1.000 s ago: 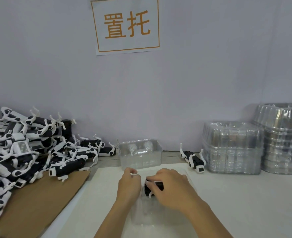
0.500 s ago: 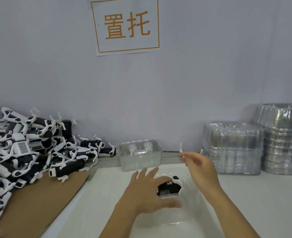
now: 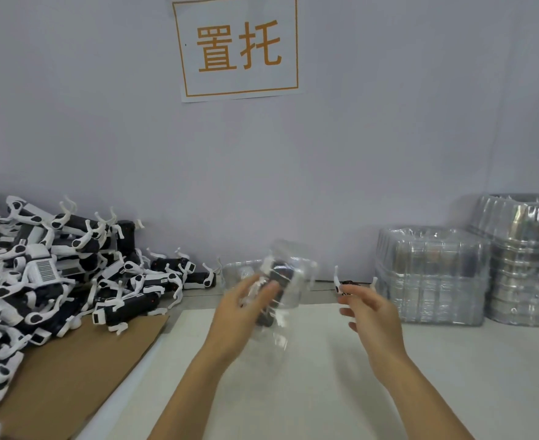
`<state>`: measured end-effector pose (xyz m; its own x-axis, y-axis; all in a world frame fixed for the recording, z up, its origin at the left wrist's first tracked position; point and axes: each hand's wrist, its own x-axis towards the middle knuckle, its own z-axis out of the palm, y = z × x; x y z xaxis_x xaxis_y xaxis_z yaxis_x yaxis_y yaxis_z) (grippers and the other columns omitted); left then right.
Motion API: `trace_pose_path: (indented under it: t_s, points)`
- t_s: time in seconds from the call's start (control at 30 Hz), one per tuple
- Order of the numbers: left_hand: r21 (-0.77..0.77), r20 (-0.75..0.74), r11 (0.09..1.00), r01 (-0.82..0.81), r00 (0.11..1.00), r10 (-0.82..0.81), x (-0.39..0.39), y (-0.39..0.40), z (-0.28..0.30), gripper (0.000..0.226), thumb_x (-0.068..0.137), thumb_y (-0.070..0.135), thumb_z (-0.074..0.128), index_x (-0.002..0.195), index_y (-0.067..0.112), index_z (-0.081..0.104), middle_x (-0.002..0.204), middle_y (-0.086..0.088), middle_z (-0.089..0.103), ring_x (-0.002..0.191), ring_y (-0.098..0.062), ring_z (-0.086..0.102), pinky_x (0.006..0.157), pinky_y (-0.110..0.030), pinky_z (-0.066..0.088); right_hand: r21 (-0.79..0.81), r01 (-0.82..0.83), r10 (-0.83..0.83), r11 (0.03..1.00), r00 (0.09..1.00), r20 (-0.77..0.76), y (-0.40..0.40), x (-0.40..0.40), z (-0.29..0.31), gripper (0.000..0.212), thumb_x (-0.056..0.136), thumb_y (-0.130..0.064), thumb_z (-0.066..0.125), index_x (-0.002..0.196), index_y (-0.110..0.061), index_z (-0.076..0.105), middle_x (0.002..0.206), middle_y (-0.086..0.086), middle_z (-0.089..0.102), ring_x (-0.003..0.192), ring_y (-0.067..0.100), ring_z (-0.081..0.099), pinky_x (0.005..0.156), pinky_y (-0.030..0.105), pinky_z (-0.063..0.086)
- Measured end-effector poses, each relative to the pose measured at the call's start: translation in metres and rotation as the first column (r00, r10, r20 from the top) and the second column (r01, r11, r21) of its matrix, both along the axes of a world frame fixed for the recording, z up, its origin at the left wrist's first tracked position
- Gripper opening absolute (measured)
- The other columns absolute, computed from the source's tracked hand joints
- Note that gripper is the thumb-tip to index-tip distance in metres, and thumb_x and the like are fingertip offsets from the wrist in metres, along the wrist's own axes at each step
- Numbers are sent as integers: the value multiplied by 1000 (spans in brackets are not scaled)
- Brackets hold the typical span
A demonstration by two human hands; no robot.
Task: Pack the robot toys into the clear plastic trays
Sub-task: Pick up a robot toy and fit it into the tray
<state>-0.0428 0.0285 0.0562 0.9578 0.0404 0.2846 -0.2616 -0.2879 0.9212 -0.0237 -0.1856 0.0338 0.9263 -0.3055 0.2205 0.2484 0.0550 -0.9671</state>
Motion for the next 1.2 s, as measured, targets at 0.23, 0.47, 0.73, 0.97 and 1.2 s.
trace_pose_path:
  t_s: [0.23, 0.47, 0.73, 0.97, 1.2]
  points:
    - [-656, -174, 755, 4, 972, -156, -6, -5, 6, 61, 65, 79, 61, 109, 38, 75, 101, 0, 77, 89, -21, 74, 84, -45, 56, -309, -116, 201, 944, 945, 258, 63, -20, -2, 22, 91, -18, 70, 101, -37, 72, 95, -18, 69, 87, 3, 67, 68, 14, 51]
    - [-869, -193, 495, 17, 909, -370, -5, 1, -12, 83, 68, 77, 68, 129, 19, 66, 136, -18, 60, 124, -44, 56, 109, -61, 33, -528, -26, 256, 849, 894, 367, 62, -22, 6, 20, 85, -14, 76, 99, -28, 77, 90, -17, 64, 82, 4, 64, 67, 10, 47]
    - [-810, -61, 554, 192, 912, -405, -7, 9, -15, 74, 58, 70, 80, 117, 26, 74, 119, -16, 70, 112, -36, 67, 83, -50, 58, -557, -101, 352, 824, 862, 364, 46, -27, 17, 14, 73, -22, 78, 79, -30, 69, 82, -16, 66, 75, 13, 65, 65, 27, 52]
    - [-687, -100, 698, 204, 924, -368, -7, 10, -11, 56, 80, 64, 58, 119, 26, 73, 109, -9, 74, 87, -24, 73, 76, -40, 59, -405, -108, 268, 908, 892, 364, 45, -24, 20, 19, 92, -22, 65, 103, -38, 68, 84, -17, 68, 81, 7, 65, 66, 15, 50]
    - [-291, -41, 892, 345, 927, -372, -16, -10, 1, 39, 74, 62, 60, 107, 47, 74, 111, 16, 73, 100, 1, 69, 77, -14, 53, -249, 7, 84, 969, 932, 352, 37, -18, 22, 21, 94, -19, 66, 96, -39, 68, 86, -15, 71, 77, 9, 69, 70, 23, 56]
